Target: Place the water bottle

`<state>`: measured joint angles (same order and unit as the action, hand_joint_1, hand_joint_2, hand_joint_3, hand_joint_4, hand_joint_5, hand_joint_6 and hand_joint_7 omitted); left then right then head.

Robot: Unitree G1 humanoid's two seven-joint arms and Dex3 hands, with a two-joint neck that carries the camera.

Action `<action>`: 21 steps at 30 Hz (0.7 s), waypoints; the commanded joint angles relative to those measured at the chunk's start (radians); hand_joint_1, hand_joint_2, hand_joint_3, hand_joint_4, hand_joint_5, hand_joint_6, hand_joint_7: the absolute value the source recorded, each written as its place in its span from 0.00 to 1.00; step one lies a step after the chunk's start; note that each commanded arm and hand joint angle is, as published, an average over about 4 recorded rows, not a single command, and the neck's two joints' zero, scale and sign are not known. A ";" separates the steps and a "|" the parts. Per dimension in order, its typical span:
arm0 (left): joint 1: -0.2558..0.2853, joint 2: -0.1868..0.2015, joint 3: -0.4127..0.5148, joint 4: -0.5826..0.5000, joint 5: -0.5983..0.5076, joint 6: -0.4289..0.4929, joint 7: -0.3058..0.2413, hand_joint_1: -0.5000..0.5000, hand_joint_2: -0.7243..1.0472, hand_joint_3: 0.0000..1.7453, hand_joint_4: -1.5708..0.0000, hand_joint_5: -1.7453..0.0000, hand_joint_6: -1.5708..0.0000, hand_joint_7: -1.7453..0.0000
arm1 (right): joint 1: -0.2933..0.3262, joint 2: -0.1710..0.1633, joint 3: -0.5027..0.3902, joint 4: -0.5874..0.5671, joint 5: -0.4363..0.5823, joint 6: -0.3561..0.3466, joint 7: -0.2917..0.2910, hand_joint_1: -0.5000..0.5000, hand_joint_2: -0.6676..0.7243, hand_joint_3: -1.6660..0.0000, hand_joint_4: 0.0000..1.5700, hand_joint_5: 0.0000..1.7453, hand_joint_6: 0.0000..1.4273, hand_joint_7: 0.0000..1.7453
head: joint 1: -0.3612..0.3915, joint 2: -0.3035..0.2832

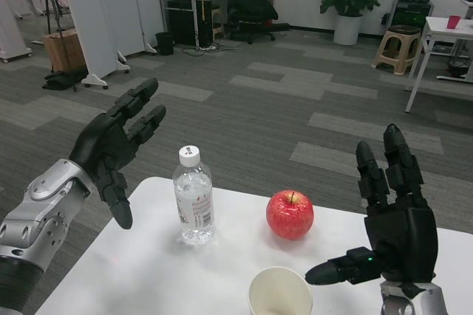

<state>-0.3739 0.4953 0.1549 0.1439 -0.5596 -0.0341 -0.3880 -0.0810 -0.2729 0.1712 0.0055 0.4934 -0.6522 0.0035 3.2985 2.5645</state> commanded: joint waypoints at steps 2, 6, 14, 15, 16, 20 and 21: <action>0.007 0.017 -0.005 -0.012 -0.003 0.007 0.000 0.02 0.05 0.05 1.00 1.00 1.00 1.00 | -0.022 -0.005 -0.001 0.002 -0.003 0.003 -0.002 0.04 0.52 1.00 0.00 0.00 0.00 0.00 | -0.004 0.004; 0.007 0.015 -0.006 -0.012 -0.005 0.007 0.000 0.02 0.05 0.05 1.00 1.00 1.00 1.00 | -0.022 -0.005 -0.001 0.002 -0.003 0.003 -0.002 0.04 0.55 1.00 0.00 0.00 0.00 0.00 | -0.003 0.004; 0.009 0.014 -0.010 -0.014 -0.019 0.006 0.000 0.02 0.05 0.05 1.00 1.00 1.00 1.00 | -0.021 -0.005 -0.002 0.003 -0.002 0.003 -0.002 0.04 0.55 1.00 0.00 0.00 0.00 0.00 | -0.002 0.002; 0.009 0.013 -0.011 -0.014 -0.026 0.006 0.000 0.02 0.05 0.05 1.00 1.00 1.00 1.00 | -0.021 -0.005 -0.002 0.003 -0.002 0.003 -0.002 0.04 0.55 1.00 0.00 0.00 0.00 0.00 | -0.001 0.002; 0.009 0.013 -0.012 -0.014 -0.032 0.005 0.000 0.02 0.05 0.05 1.00 1.00 1.00 1.00 | -0.021 -0.005 -0.002 0.003 -0.002 0.003 -0.002 0.04 0.55 1.00 0.00 0.00 0.00 0.00 | 0.000 0.004; 0.009 0.012 -0.012 -0.014 -0.031 0.005 0.000 0.02 0.05 0.05 1.00 1.00 1.00 1.00 | -0.022 -0.005 -0.002 0.002 -0.001 0.003 -0.002 0.04 0.55 1.00 0.00 0.00 0.00 0.00 | -0.001 0.004; 0.009 0.012 -0.012 -0.014 -0.031 0.005 0.000 0.02 0.05 0.05 1.00 1.00 1.00 1.00 | -0.022 -0.005 -0.002 0.002 -0.002 0.003 -0.002 0.04 0.55 1.00 0.00 0.00 0.00 0.00 | -0.001 0.003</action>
<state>-0.3739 0.4953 0.1457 0.1436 -0.5817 -0.0315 -0.3883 -0.0817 -0.2728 0.1712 0.0055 0.4934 -0.6522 0.0035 3.2970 2.5684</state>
